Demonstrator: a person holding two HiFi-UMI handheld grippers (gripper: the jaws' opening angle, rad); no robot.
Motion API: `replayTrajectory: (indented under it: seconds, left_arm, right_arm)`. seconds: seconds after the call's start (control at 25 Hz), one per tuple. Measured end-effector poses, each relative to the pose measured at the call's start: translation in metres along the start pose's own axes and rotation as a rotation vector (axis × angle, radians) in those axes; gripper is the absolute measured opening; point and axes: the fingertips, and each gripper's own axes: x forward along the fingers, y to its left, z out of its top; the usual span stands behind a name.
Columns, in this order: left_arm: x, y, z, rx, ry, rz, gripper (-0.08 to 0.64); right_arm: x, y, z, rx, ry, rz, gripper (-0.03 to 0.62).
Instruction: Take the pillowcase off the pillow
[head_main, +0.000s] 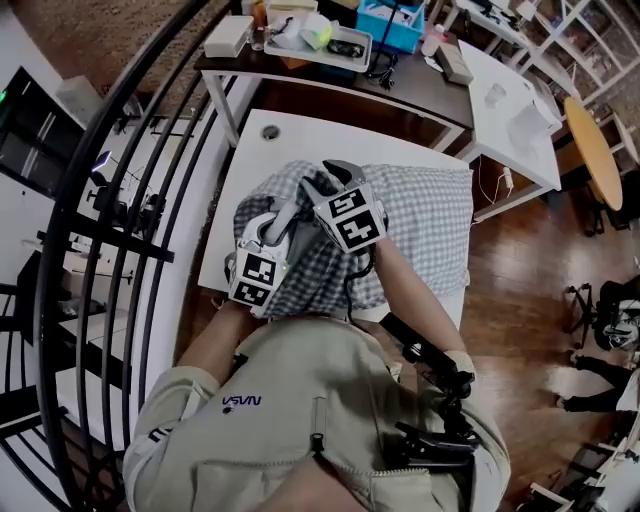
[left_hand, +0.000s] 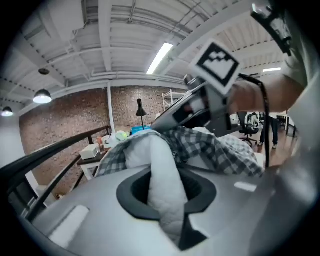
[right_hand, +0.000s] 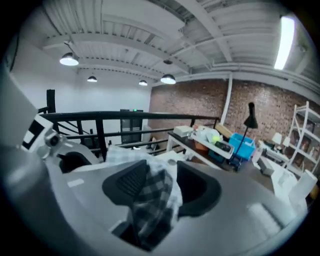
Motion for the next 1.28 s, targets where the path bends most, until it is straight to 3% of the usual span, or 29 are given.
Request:
replayTrajectory:
  seconds: [0.08,0.12,0.16,0.28,0.44,0.52,0.64,0.76,0.88,1.04,1.12,1.2,1.28]
  left_arm:
    - [-0.006,-0.007,-0.003,0.028,-0.02,0.013,0.066]
    - [-0.009,-0.01,-0.005,0.039,-0.031,0.018,0.064]
    - [-0.013,-0.012,-0.004,0.057,-0.046,0.02,0.063]
    - [-0.027,-0.017,0.007,0.127,-0.104,0.032,0.058]
    - [-0.049,-0.014,0.044,0.191,-0.225,0.059,0.055]
    - [-0.059,-0.007,0.063,0.144,-0.304,0.055,0.054]
    - [-0.055,0.016,0.062,-0.014,-0.331,0.024,0.055]
    - [-0.029,0.041,0.045,-0.15,-0.292,0.001,0.055]
    - [0.011,0.056,0.016,-0.245,-0.192,-0.022,0.071]
    - [0.05,0.065,-0.012,-0.286,-0.098,-0.067,0.135]
    - [0.053,0.067,-0.013,-0.297,-0.09,-0.095,0.17]
    - [0.045,0.07,-0.009,-0.3,-0.094,-0.111,0.223]
    - [0.028,0.074,-0.01,-0.298,-0.101,-0.113,0.252]
  right_arm:
    - [0.021,0.001,-0.02,0.043,0.124,0.067,0.19]
    - [0.026,0.001,-0.025,0.059,0.162,0.082,0.158]
    - [0.029,-0.001,-0.026,0.064,0.179,0.072,0.019]
    - [0.034,-0.02,-0.011,0.035,0.162,-0.034,0.008]
    - [0.028,-0.08,-0.008,0.016,0.179,-0.247,0.008]
    - [0.014,-0.115,-0.022,0.046,0.204,-0.329,0.008]
    - [-0.014,-0.151,-0.055,0.143,0.239,-0.387,0.008]
    - [-0.031,-0.157,-0.089,0.191,0.263,-0.42,0.008]
    - [-0.027,-0.143,-0.118,0.16,0.308,-0.42,0.008]
    - [-0.018,-0.131,-0.135,0.116,0.298,-0.405,0.021]
    - [-0.022,-0.133,-0.125,0.111,0.239,-0.405,0.081]
    - [-0.034,-0.131,-0.111,0.138,0.175,-0.418,0.134]
    - [-0.051,-0.121,-0.097,0.208,0.098,-0.437,0.147]
